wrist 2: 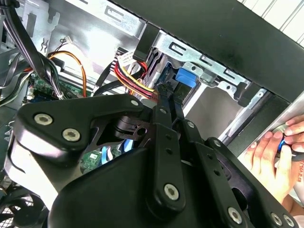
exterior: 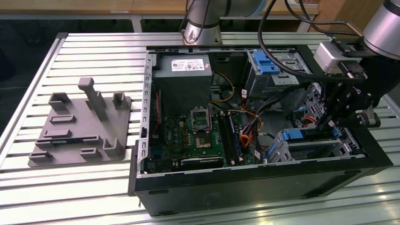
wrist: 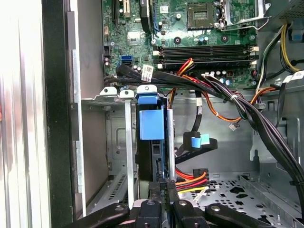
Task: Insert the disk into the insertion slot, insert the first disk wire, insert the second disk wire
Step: 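Insert the first disk wire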
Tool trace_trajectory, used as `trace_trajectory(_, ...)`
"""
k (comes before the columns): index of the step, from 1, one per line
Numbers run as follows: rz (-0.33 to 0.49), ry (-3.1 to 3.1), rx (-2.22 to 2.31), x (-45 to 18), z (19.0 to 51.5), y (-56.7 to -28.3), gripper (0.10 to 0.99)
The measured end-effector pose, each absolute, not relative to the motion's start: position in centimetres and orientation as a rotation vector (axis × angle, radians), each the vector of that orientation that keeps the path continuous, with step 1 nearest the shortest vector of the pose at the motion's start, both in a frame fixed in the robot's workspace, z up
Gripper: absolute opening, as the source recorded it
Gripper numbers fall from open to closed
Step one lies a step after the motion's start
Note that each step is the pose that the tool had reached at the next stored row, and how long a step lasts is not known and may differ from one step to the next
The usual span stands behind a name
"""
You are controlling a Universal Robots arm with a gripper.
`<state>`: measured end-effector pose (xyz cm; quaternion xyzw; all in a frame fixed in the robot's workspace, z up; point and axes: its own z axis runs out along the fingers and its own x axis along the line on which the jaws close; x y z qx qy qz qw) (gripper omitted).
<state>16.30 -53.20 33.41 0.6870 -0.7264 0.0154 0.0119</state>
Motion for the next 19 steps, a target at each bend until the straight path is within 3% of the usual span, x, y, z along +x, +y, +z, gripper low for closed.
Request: trace_trajectory(19, 0.047, -2.265, 2.143, 16.35, 32.73, -53.35, 0.173)
